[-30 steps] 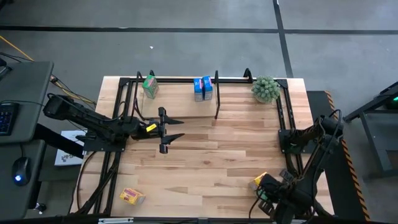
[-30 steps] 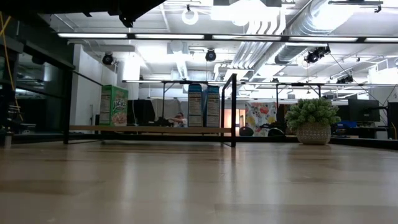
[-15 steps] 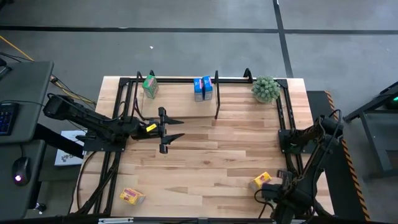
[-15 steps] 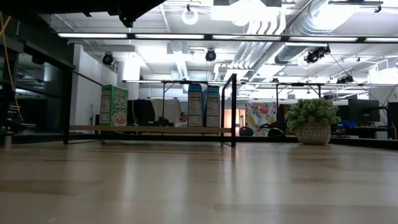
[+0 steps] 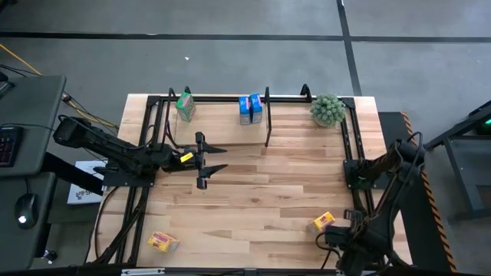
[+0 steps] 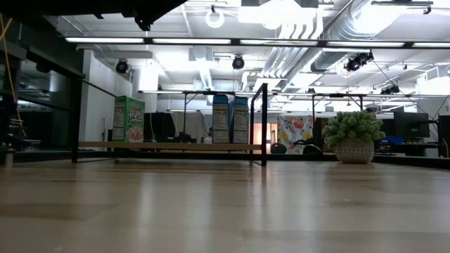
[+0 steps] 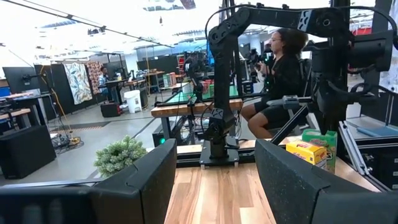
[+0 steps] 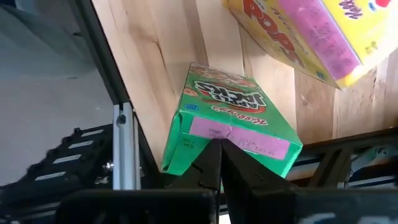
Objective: Stack cereal on shelf
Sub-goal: Put the green cereal box on the shelf aligned with the green cereal box
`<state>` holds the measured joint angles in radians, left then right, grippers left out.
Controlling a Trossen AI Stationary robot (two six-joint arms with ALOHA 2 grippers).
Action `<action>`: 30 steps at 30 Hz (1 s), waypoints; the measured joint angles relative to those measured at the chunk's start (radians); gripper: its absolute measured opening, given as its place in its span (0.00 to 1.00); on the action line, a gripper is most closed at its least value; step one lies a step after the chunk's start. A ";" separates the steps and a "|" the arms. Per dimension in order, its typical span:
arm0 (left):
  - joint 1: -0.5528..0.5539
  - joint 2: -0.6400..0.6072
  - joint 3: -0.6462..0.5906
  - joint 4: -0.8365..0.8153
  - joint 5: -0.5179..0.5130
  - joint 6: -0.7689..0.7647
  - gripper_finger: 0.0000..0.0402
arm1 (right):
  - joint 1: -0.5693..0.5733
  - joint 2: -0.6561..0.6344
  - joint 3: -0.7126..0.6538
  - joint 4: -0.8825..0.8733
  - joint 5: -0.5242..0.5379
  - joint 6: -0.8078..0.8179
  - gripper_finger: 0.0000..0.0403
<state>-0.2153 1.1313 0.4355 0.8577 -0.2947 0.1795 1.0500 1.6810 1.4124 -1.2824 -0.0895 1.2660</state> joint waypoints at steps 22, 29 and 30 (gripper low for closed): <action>0.000 0.000 0.000 -0.005 0.000 0.006 0.51 | 0.003 -0.028 0.097 -0.099 -0.126 0.941 0.04; 0.000 0.000 0.000 -0.006 0.000 0.007 0.51 | 0.005 -0.028 0.097 -0.113 -0.080 1.004 0.34; 0.000 0.000 0.000 -0.006 0.000 0.007 0.51 | 0.005 -0.028 0.097 -0.115 -0.064 1.008 0.40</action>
<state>-0.2157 1.1316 0.4355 0.8520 -0.2951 0.1864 1.0546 1.6527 1.5089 -1.3976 -0.1531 2.2743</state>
